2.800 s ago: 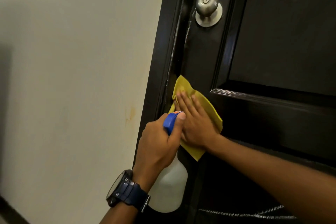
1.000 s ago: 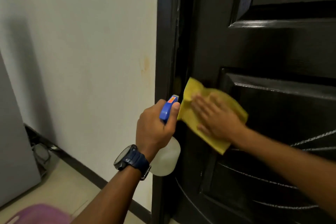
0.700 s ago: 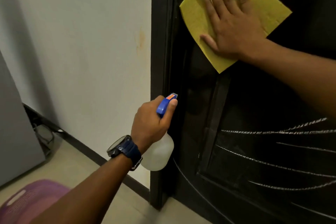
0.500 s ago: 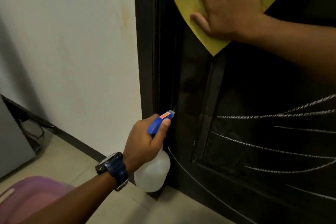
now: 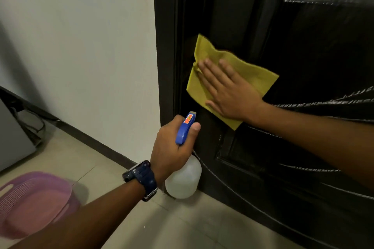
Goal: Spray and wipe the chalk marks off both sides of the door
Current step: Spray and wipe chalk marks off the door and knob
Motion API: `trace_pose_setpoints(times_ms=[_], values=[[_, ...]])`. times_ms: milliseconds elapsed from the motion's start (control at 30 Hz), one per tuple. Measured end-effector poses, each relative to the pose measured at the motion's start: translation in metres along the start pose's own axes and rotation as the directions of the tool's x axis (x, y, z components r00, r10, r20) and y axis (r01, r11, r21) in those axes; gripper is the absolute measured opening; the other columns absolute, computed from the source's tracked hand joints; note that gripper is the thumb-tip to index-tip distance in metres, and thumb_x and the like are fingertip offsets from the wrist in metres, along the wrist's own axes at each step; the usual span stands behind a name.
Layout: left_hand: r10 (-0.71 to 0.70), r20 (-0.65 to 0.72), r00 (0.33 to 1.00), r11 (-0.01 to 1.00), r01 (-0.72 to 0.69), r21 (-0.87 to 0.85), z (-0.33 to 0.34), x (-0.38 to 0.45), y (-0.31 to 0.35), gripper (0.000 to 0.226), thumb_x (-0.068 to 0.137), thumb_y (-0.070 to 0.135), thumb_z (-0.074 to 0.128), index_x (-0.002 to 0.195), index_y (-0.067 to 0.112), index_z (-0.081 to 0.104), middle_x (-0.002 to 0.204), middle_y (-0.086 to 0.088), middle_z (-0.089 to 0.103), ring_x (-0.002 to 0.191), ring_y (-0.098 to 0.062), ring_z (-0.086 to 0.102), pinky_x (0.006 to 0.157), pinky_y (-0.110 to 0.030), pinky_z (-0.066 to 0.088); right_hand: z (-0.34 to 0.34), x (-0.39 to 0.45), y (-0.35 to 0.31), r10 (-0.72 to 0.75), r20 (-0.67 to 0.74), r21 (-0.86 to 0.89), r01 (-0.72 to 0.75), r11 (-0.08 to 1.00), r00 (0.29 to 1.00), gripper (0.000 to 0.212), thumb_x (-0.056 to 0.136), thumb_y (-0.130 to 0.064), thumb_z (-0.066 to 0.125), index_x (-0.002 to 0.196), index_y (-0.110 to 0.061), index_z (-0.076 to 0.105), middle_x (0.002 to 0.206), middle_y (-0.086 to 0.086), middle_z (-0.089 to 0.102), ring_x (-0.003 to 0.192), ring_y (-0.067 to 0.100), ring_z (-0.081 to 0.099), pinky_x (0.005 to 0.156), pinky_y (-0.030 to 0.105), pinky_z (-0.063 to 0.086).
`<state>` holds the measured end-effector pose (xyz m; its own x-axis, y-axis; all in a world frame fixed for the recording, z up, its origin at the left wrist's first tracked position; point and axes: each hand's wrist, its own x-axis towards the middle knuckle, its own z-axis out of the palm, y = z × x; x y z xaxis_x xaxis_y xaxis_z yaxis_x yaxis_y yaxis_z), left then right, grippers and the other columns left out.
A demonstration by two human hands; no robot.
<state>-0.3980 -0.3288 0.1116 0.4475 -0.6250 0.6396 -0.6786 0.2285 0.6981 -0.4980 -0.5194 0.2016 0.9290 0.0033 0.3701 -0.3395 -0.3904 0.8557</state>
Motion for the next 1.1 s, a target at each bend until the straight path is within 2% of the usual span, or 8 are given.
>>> trace_pose_setpoints(times_ms=[200, 333, 567, 667, 733, 867, 933, 1100], values=[[-0.03, -0.012, 0.999, 0.998, 0.031, 0.062, -0.006, -0.005, -0.011, 0.044, 0.091, 0.062, 0.041, 0.081, 0.02, 0.048, 0.062, 0.012, 0.045, 0.053, -0.011, 0.045, 0.051, -0.015, 0.034, 0.036, -0.045, -0.093, -0.104, 0.113, 0.064, 0.097, 0.993, 0.988, 0.079, 0.104, -0.049, 0.018, 0.155, 0.006, -0.007, 0.159, 0.032, -0.017, 0.151, 0.042, -0.015, 0.122, 0.053, -0.012], [-0.054, 0.011, 0.998, 0.993, 0.052, 0.104, -0.014, -0.02, -0.029, 0.061, 0.085, 0.08, 0.033, 0.087, 0.021, 0.051, 0.064, 0.014, 0.049, 0.055, -0.011, 0.049, 0.052, -0.015, 0.038, 0.048, -0.07, -0.152, -0.115, 0.211, 0.128, 0.089, 0.988, 0.971, 0.076, 0.105, -0.039, 0.021, 0.152, 0.009, -0.014, 0.156, 0.034, -0.025, 0.145, 0.045, -0.026, 0.117, 0.055, -0.023], [-0.077, 0.057, 0.995, 0.989, 0.069, 0.131, -0.019, -0.039, -0.057, 0.063, 0.083, 0.082, 0.031, 0.088, 0.022, 0.051, 0.065, 0.013, 0.049, 0.056, -0.012, 0.05, 0.054, -0.021, 0.041, 0.063, -0.099, -0.225, -0.21, 0.375, 0.203, 0.141, 0.969, 0.903, 0.07, 0.101, -0.022, 0.014, 0.14, 0.011, -0.033, 0.145, 0.031, -0.039, 0.134, 0.044, -0.035, 0.109, 0.056, -0.028], [-0.074, 0.063, 0.995, 0.989, 0.065, 0.129, -0.017, -0.041, -0.063, 0.068, 0.082, 0.085, 0.027, 0.088, 0.022, 0.051, 0.065, 0.014, 0.048, 0.056, -0.012, 0.05, 0.055, -0.018, 0.04, 0.075, -0.108, -0.249, -0.241, 0.372, 0.255, 0.151, 0.955, 0.896, 0.075, 0.1, -0.024, 0.03, 0.147, 0.01, -0.018, 0.153, 0.03, -0.026, 0.141, 0.042, -0.025, 0.104, 0.059, -0.037], [-0.082, 0.068, 0.994, 0.989, 0.073, 0.128, -0.016, -0.042, -0.066, 0.069, 0.081, 0.086, 0.026, 0.089, 0.022, 0.051, 0.065, 0.016, 0.048, 0.056, -0.012, 0.05, 0.055, -0.017, 0.039, 0.069, -0.108, -0.251, -0.287, 0.471, 0.337, 0.131, 0.932, 0.834, 0.077, 0.095, -0.028, 0.044, 0.154, -0.001, 0.003, 0.159, 0.025, -0.008, 0.146, 0.038, -0.012, 0.109, 0.058, -0.033], [-0.095, 0.099, 0.991, 0.984, 0.078, 0.158, -0.011, -0.046, -0.072, 0.062, 0.083, 0.08, 0.036, 0.091, 0.021, 0.051, 0.067, 0.015, 0.05, 0.057, -0.013, 0.052, 0.055, -0.014, 0.04, 0.076, -0.119, -0.261, -0.177, 0.379, 0.294, 0.063, 0.954, 0.908, 0.078, 0.103, -0.033, 0.027, 0.149, 0.009, -0.02, 0.152, 0.033, -0.032, 0.138, 0.047, -0.035, 0.103, 0.061, -0.038], [-0.098, 0.126, 0.987, 0.982, 0.075, 0.173, -0.007, -0.049, -0.076, 0.049, 0.085, 0.069, 0.049, 0.091, 0.02, 0.051, 0.067, 0.016, 0.049, 0.056, -0.012, 0.05, 0.054, -0.012, 0.041, 0.079, -0.122, -0.264, -0.155, 0.399, 0.354, 0.003, 0.935, 0.904, 0.083, 0.104, -0.039, 0.026, 0.146, 0.009, -0.028, 0.147, 0.034, -0.041, 0.134, 0.047, -0.043, 0.107, 0.058, -0.036], [-0.085, 0.197, 0.977, 0.976, 0.042, 0.216, -0.004, -0.061, -0.085, 0.041, 0.081, 0.057, 0.065, 0.087, 0.021, 0.048, 0.066, 0.017, 0.045, 0.054, -0.01, 0.047, 0.059, -0.008, 0.041, 0.083, -0.144, -0.283, -0.153, 0.462, 0.41, -0.058, 0.91, 0.874, 0.088, 0.102, -0.047, 0.032, 0.15, 0.001, -0.024, 0.147, 0.024, -0.047, 0.131, 0.039, -0.053, 0.104, 0.053, -0.04]])
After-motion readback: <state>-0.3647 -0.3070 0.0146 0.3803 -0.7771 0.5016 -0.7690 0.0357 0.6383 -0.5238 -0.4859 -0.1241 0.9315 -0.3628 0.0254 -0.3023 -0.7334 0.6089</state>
